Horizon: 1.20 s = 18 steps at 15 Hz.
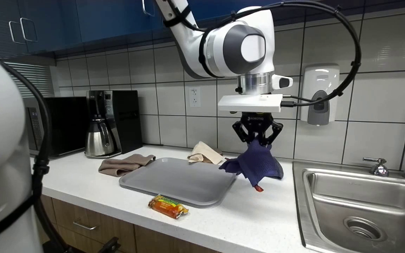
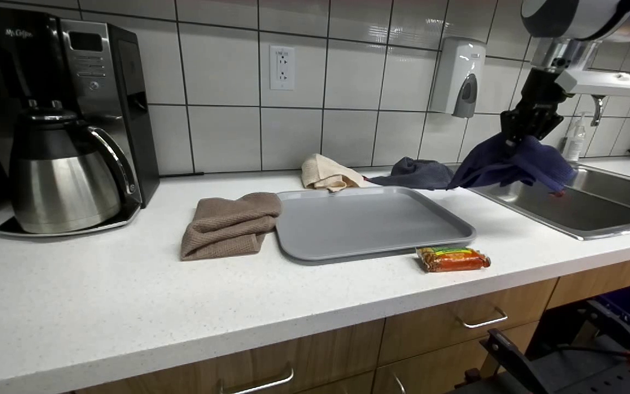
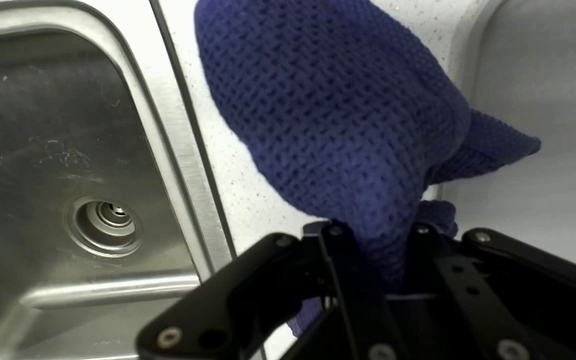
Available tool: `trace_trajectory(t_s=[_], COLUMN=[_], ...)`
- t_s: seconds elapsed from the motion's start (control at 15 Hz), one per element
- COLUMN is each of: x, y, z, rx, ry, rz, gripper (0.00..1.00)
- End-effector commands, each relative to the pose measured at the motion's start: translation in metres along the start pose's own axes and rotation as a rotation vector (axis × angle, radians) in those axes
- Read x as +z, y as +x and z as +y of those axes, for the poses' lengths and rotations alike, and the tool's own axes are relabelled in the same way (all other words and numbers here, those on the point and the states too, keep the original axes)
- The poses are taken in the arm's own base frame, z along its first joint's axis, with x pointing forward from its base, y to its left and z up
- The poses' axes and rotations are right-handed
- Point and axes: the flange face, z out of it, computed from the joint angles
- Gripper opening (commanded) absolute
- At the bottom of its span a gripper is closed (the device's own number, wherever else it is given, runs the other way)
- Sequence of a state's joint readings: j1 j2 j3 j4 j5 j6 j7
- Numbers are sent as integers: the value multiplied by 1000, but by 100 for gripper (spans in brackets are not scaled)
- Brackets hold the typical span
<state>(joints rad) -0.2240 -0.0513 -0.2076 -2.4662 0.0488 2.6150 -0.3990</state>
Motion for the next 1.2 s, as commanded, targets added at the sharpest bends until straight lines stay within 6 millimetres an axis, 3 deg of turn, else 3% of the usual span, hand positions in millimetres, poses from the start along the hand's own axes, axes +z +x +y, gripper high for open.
trace_trajectory(t_s=[0.0, 0.47, 1.13], x=[-12, 2, 42], y=[-2, 11, 15], z=[-20, -63, -118], rx=[-42, -91, -121], ry=[16, 21, 25], rz=[36, 35, 1], gripper=[5, 5, 5])
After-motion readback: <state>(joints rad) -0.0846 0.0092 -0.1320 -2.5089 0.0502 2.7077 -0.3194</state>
